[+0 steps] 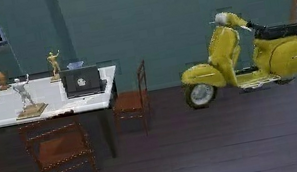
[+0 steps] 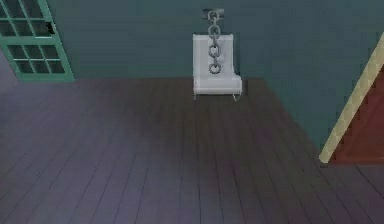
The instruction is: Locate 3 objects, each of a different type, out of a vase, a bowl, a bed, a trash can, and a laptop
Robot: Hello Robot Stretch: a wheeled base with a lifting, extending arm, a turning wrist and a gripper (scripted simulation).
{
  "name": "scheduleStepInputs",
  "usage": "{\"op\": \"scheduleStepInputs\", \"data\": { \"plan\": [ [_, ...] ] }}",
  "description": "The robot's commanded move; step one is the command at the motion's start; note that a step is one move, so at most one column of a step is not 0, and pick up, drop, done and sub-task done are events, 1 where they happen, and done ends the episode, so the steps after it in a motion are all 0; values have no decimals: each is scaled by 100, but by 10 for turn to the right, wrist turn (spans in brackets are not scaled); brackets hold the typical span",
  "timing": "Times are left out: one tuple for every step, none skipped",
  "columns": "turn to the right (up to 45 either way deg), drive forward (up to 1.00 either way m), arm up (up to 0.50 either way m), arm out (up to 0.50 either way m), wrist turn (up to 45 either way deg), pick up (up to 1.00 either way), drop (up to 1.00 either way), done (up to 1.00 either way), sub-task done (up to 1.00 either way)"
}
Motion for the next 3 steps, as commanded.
{"op": "scheduleStepInputs", "data": {
  "plan": [
    [0,100,0,0,0,0,0,0,0],
    [-330,0,0,0,0,0,0,0,0],
    [0,0,0,0,0,0,0,0,100]
  ]
}}
